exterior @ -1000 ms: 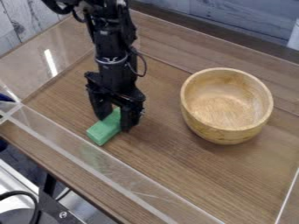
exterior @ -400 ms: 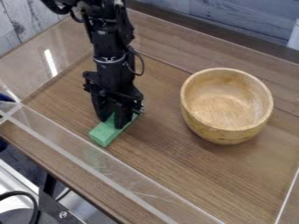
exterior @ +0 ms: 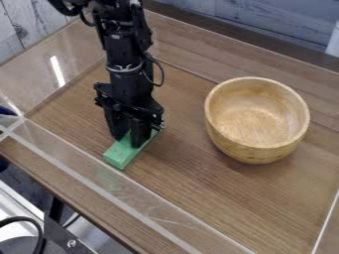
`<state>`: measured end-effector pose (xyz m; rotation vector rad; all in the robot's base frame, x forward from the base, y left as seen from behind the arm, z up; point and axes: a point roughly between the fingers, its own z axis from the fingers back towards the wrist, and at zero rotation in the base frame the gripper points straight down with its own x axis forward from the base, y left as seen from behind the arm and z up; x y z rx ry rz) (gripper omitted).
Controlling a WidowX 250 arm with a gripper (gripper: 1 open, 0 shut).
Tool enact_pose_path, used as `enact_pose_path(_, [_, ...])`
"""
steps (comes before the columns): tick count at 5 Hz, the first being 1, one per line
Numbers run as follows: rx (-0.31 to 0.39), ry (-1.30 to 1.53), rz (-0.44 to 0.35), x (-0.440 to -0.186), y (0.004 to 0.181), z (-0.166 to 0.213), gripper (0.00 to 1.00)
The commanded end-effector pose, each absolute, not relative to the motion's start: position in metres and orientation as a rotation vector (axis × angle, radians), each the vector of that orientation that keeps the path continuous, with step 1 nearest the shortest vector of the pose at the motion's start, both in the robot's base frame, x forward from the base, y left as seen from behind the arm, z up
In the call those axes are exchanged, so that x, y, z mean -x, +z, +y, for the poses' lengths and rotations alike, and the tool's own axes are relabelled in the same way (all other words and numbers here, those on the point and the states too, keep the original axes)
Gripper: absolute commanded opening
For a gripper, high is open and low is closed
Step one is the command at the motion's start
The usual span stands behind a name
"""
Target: Put the green block in the brown bowl
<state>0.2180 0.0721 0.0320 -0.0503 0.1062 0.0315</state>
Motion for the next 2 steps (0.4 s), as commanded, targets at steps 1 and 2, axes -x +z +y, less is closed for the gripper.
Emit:
enact_pose_path(1, [0.039,0.039,0.056,-0.2285,0.0459,0.0741,0.00])
enact_pose_path(2, [0.043,0.043,0.057,-0.2288,0.0485,0.0732,0.00])
